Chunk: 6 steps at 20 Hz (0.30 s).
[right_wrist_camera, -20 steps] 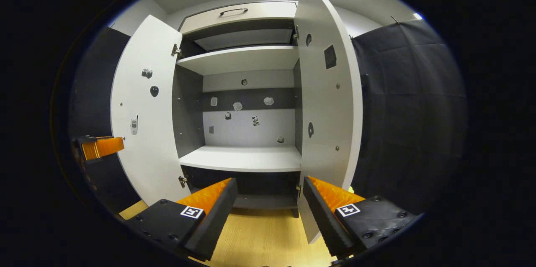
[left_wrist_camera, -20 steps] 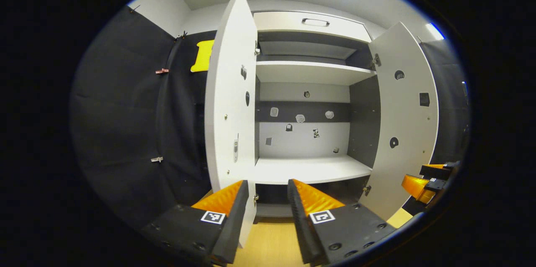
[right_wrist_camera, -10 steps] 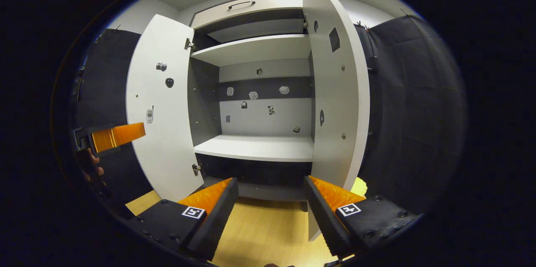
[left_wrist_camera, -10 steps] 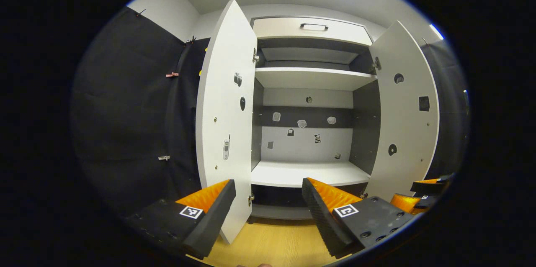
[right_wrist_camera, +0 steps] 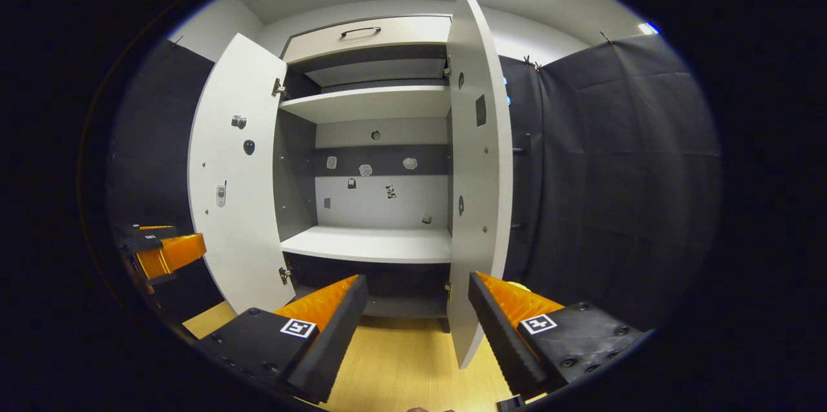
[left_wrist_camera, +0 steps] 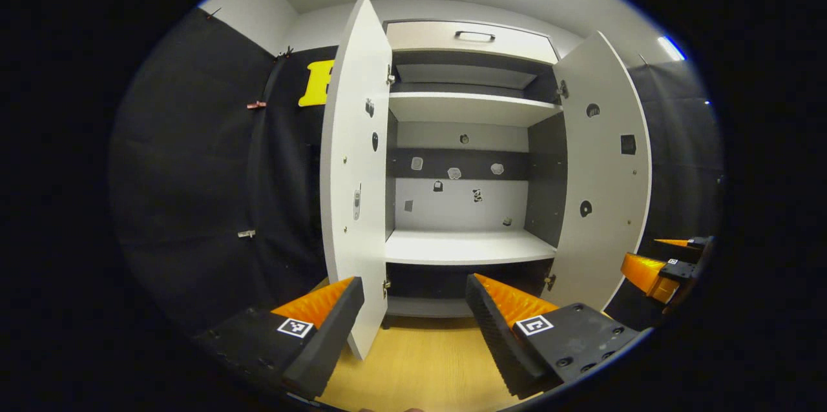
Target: Open the right door of the double-door shoe cabinet with the right hand, and open the left door with the left hand.
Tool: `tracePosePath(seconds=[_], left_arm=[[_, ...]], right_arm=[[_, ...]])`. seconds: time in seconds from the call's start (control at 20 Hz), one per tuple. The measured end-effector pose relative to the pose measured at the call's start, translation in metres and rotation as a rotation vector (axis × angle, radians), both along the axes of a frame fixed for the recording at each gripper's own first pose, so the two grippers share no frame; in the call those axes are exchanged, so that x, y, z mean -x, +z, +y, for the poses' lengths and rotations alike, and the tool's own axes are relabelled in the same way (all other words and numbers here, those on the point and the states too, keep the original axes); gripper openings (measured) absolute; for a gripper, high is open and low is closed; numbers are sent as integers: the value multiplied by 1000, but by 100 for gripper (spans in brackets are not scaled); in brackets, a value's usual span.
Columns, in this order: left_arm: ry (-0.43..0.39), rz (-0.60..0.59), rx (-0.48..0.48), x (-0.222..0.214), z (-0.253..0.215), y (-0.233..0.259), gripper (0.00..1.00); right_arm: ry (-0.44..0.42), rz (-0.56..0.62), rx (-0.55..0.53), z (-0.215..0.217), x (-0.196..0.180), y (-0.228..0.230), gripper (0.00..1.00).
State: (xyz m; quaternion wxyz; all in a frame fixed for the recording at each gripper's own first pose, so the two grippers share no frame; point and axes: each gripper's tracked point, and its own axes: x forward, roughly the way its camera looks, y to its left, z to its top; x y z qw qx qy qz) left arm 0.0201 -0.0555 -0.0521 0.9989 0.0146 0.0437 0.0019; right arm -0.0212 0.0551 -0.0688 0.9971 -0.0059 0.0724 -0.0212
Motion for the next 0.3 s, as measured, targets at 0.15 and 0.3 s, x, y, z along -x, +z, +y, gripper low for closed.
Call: tracePosePath(seconds=[0.15,0.3], left_arm=[[-8,-2,15,14,10,-2,98],[-20,-28,9,26,15,6,95]], right_arm=[[-21,-6,13,0,19,8,100],[-39,-6,12,3,35,9,98]])
